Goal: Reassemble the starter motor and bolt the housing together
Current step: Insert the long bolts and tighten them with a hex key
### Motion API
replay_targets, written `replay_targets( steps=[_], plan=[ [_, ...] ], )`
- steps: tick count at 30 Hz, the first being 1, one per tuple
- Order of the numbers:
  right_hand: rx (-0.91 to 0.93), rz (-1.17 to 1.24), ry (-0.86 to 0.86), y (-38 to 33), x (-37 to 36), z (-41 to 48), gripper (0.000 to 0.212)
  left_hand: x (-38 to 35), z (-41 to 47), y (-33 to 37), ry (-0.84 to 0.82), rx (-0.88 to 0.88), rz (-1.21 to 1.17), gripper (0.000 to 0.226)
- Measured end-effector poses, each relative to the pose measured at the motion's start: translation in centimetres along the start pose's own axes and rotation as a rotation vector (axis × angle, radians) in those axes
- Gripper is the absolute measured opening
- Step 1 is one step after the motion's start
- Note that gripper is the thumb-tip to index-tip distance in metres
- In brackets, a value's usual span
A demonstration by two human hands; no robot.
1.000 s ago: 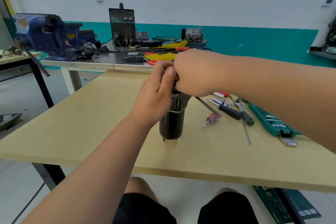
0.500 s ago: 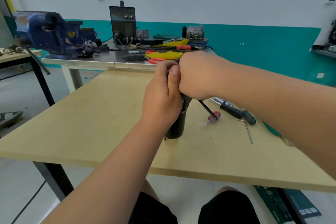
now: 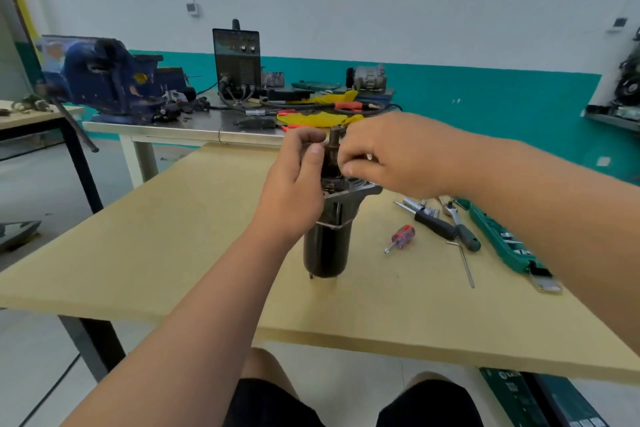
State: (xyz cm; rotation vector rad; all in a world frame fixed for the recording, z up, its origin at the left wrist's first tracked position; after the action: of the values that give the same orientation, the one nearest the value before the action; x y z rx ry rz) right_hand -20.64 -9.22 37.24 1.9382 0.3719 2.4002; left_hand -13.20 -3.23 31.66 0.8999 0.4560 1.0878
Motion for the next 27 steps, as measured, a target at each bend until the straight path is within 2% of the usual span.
replay_targets(
  steps=[5,9,14,21,27],
  plan=[
    [0.120,-0.040,0.006,-1.0,-1.1,1.0,0.020,0.3,0.6,-0.4,-0.117,0.008,-0.172,0.019],
    [0.195,-0.084,-0.045,-1.3,-1.1,1.4,0.019,0.3,0.9,-0.8,-0.140,0.044,-0.252,0.025],
    [0.272,-0.226,-0.050,-2.4,-0.9,2.0,0.026,0.6,1.2,-0.6,-0.119,0.019,-0.233,0.025],
    [0.176,-0.165,-0.043,-2.1,-0.7,2.3,0.024,0.5,1.1,-0.2,-0.098,0.013,-0.198,0.028],
    [0.131,-0.246,0.031,-2.2,-1.7,0.8,0.034,0.6,0.9,0.0,-0.080,0.034,-0.196,0.027]
  ],
)
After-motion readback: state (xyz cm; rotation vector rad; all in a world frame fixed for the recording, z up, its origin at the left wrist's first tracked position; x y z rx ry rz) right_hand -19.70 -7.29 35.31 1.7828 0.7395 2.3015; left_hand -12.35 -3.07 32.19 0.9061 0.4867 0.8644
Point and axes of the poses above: each hand's wrist, its own z-axis towards the middle knuckle, its own x-axis out of the back of the hand, y = z × x, the point moved 9 cm from there along z, towards the middle knuckle, and after that the axes turned 4 degrees about -z, right-handed, at the moved point
